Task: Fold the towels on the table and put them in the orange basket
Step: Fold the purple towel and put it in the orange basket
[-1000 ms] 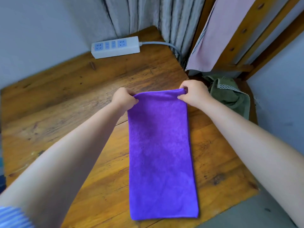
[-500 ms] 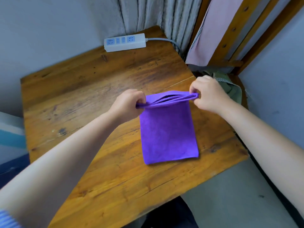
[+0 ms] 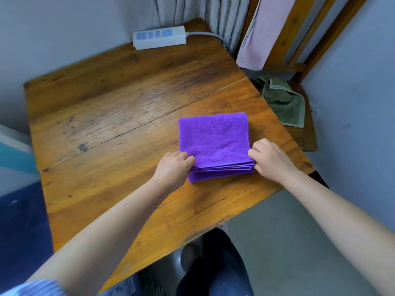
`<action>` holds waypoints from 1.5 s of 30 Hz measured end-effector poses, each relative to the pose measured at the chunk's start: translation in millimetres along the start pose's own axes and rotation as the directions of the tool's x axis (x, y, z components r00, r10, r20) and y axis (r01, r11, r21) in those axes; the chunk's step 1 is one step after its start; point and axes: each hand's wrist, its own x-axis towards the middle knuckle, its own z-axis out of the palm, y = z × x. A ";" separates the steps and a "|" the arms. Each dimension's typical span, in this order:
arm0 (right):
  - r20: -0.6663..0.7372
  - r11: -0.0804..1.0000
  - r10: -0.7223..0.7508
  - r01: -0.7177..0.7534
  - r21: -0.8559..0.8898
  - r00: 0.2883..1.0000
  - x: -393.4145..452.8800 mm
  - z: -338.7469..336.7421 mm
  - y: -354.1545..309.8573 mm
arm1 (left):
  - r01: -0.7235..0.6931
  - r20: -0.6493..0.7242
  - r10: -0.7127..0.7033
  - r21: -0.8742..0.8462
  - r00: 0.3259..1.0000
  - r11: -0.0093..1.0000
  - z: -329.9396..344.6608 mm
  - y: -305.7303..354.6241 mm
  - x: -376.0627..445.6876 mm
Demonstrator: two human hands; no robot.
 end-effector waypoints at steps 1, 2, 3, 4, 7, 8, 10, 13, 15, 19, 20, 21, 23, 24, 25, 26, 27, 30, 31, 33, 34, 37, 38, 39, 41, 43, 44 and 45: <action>-0.043 1.000 -0.022 0.022 0.003 0.999 -3.0 1.2 -1.3 | -0.006 0.005 0.006 -0.003 1.000 1.000 2.8 -0.8 -2.5; -0.078 0.999 -0.038 0.038 -0.002 0.996 -4.9 1.7 -2.1 | -0.003 0.014 0.004 -0.017 1.000 1.000 4.6 -1.2 -4.0; -0.098 0.999 -0.043 0.042 -0.016 0.994 -6.8 2.6 -3.2 | -0.004 0.030 0.005 -0.035 1.000 0.999 7.4 -0.9 -5.7; -0.097 0.999 -0.042 0.040 -0.022 0.994 -8.3 2.6 -4.5 | -0.006 0.044 0.008 -0.055 0.999 0.998 9.6 -0.2 -6.8; -0.098 1.000 -0.004 0.002 -0.016 0.995 -11.5 4.3 -6.8 | 0.002 0.078 0.003 -0.069 0.997 0.998 13.4 1.6 -7.9; -0.104 1.000 0.024 -0.024 0.001 0.994 -12.6 4.9 -7.0 | 0.003 0.080 0.002 -0.064 0.997 0.998 13.7 1.3 -7.9; -0.117 0.999 0.030 -0.025 0.038 0.993 -14.8 5.1 -9.8 | -0.009 0.045 0.013 -0.086 0.999 0.996 11.5 2.8 -8.9; -0.106 0.993 -0.113 0.110 -0.029 0.988 -15.0 10.0 -19.1 | -0.144 -0.098 0.134 -0.099 0.986 0.985 0.4 4.0 -12.5; -0.117 0.987 -0.150 0.143 -0.067 0.982 -13.4 14.3 -25.8 | -0.161 -0.137 0.153 -0.054 0.979 0.985 -4.2 4.8 -12.6; -0.236 0.980 -0.197 0.191 -0.050 0.952 -8.3 15.3 -23.4 | -0.180 -0.129 0.173 -0.038 0.976 0.983 -6.9 4.5 -11.7; -0.255 0.977 -0.214 0.206 -0.061 0.943 -7.0 13.0 -21.4 | -0.169 -0.139 0.162 -0.042 0.977 0.985 -7.8 4.5 -11.4; -0.273 0.974 -0.227 0.215 -0.077 0.935 -5.3 9.8 -19.5 | -0.166 -0.161 0.156 -0.052 0.975 0.985 -8.6 4.4 -10.8; -0.320 0.971 -0.239 0.215 -0.109 0.917 -1.1 1.9 -16.0 | -0.174 -0.199 0.155 -0.080 0.968 0.982 -11.9 5.7 -8.3; -0.356 0.971 -0.237 0.206 -0.123 0.904 1.5 -1.8 -14.2 | -0.174 -0.210 0.153 -0.083 0.966 0.981 -14.4 7.3 -7.0; -0.396 0.973 -0.228 0.192 -0.129 0.889 3.8 -5.2 -11.9 | -0.176 -0.223 0.153 -0.084 0.963 0.981 -16.5 8.3 -5.5; -0.430 0.976 -0.214 0.176 -0.127 0.877 5.2 -8.3 -9.4 | -0.178 -0.246 0.152 -0.087 0.957 0.980 -18.2 9.7 -3.7; -0.455 0.979 -0.200 0.163 -0.120 0.868 5.3 -9.9 -7.1 | -0.182 -0.270 0.152 -0.090 0.951 0.979 -18.7 11.4 -2.7; -0.420 0.979 -0.195 0.152 -0.135 0.886 -3.2 -6.4 -3.1 | -0.235 -0.291 0.210 -0.053 0.933 0.971 -15.3 17.1 -4.0; -0.378 0.977 -0.202 0.157 -0.146 0.904 -8.4 -1.9 -3.1 | -0.257 -0.257 0.242 -0.026 0.936 0.966 -13.0 18.6 -5.3; -0.296 0.974 -0.210 0.174 -0.142 0.932 -18.1 8.8 -3.7 | -0.296 -0.156 0.297 0.031 0.942 0.955 -7.1 20.1 -7.5; -0.272 0.977 -0.204 0.176 -0.124 0.941 -20.9 13.9 -3.7 | -0.303 -0.119 0.307 0.052 0.944 0.952 -2.2 19.9 -7.1; -0.221 0.985 -0.168 0.155 -0.077 0.961 -25.6 22.7 -4.1 | -0.316 -0.062 0.317 0.032 0.946 0.948 2.9 20.8 -5.0; -0.206 0.985 -0.168 0.157 -0.071 0.964 -26.4 23.3 -4.6 | -0.307 -0.023 0.307 0.033 0.951 0.951 3.6 20.6 -5.4; -0.189 0.984 -0.177 0.167 -0.069 0.966 -27.1 23.2 -5.0 | -0.264 0.061 0.261 0.048 0.963 0.963 7.8 18.4 -4.2; -0.165 0.982 -0.187 0.178 -0.066 0.968 -28.8 20.1 -6.1 | -0.224 0.186 0.213 0.039 0.959 0.974 9.8 13.6 -2.1; -0.200 0.987 -0.158 0.154 -0.035 0.967 -25.5 14.1 -6.7 | -0.250 0.044 0.251 -0.028 0.967 0.968 -1.7 14.6 -1.5; -0.234 0.991 -0.135 0.137 -0.009 0.963 -18.6 10.9 -7.0 | -0.256 -0.067 0.251 -0.070 0.966 0.964 -5.1 14.9 1.7; -0.262 0.993 -0.106 0.114 0.016 0.959 -10.1 8.2 -8.5 | -0.238 -0.183 0.218 -0.099 0.959 0.966 -5.5 15.6 6.2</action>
